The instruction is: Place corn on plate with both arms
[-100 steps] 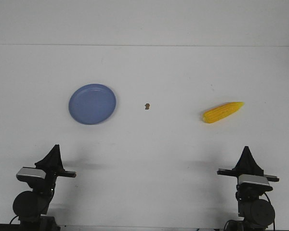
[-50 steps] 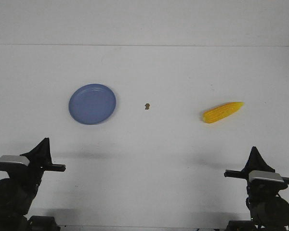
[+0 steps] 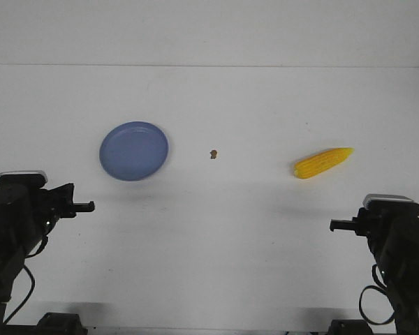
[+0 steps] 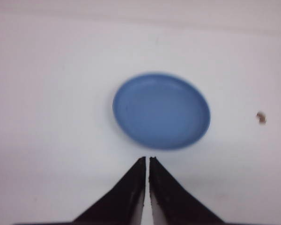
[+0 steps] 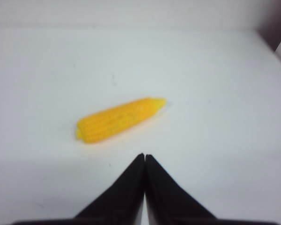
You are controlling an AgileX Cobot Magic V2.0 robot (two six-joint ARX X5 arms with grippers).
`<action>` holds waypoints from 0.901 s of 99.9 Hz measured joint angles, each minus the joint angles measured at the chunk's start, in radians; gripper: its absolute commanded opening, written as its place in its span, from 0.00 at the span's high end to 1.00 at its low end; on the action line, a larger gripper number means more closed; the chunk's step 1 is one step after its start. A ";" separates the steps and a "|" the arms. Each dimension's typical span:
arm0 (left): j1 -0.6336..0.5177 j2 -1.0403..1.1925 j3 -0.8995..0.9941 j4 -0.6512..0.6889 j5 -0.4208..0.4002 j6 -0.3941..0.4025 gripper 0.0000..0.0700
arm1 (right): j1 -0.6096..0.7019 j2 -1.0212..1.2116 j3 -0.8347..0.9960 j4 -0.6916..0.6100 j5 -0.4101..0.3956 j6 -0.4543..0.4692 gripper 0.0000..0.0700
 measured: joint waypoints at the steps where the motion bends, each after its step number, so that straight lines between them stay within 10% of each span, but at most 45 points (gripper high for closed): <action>1: 0.000 0.005 0.000 0.000 0.000 0.000 0.98 | 0.000 0.007 0.001 0.001 0.000 0.000 1.00; 29: 0.000 0.047 0.000 -0.002 0.000 0.000 0.97 | 0.000 0.074 0.002 -0.016 -0.024 0.000 0.96; 49: 0.000 0.048 0.000 -0.002 0.000 -0.001 0.46 | 0.000 0.071 0.002 -0.022 -0.025 0.000 0.28; 63: 0.000 0.048 0.000 -0.002 0.000 -0.002 0.21 | 0.000 0.064 0.002 -0.022 -0.025 0.000 0.27; 90: 0.000 0.099 0.000 0.058 0.000 -0.035 0.21 | 0.000 0.061 0.002 -0.022 -0.025 0.000 0.27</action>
